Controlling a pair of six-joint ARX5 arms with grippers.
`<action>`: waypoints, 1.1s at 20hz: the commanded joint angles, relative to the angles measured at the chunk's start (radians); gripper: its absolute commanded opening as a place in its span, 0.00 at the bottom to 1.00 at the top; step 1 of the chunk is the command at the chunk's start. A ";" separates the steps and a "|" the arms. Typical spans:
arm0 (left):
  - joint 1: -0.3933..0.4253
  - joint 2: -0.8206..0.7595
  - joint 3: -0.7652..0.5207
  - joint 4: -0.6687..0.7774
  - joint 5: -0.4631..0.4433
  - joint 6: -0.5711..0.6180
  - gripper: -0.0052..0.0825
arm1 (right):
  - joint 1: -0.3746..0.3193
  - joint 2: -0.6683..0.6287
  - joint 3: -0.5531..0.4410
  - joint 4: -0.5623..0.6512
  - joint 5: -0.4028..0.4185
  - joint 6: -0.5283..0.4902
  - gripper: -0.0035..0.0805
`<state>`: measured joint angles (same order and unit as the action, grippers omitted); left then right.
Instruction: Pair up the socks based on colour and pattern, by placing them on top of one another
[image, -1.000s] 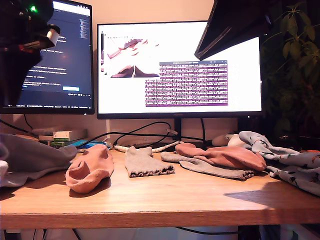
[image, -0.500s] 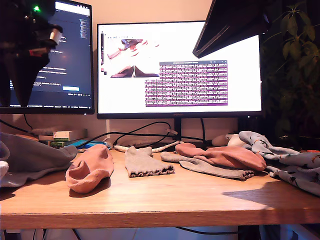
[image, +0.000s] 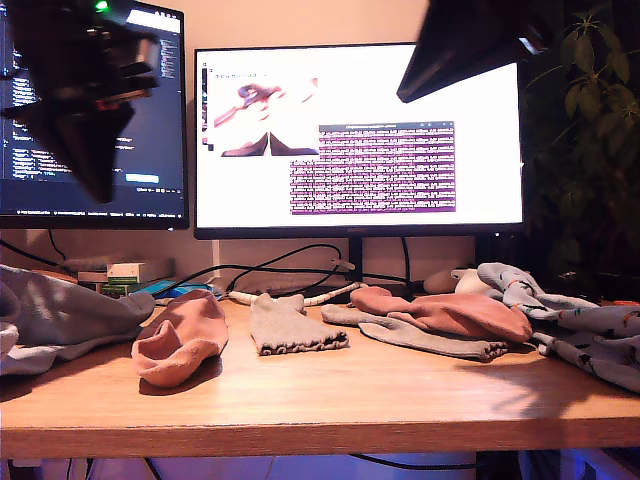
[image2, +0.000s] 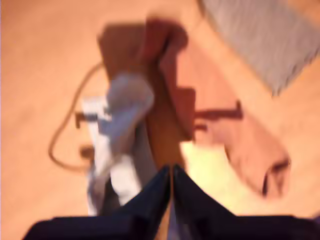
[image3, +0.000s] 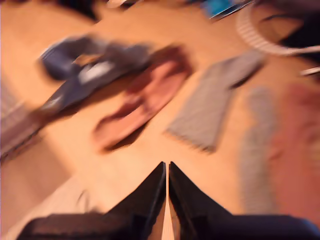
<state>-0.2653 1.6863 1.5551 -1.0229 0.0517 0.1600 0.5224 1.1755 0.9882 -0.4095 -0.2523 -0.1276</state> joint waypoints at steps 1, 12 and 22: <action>0.010 -0.076 -0.058 0.035 0.000 -0.002 0.03 | -0.031 -0.010 -0.049 0.042 0.000 0.040 0.03; 0.031 -0.535 -0.566 0.382 -0.042 -0.042 0.03 | -0.084 -0.294 -0.338 0.303 0.050 0.132 0.03; 0.059 -0.451 -0.637 0.326 -0.097 -0.316 0.85 | -0.084 -0.341 -0.341 0.271 0.050 0.127 0.03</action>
<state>-0.2104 1.1946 0.9226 -0.6899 -0.0372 -0.1215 0.4335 0.8295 0.6689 -0.1440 -0.2005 -0.0002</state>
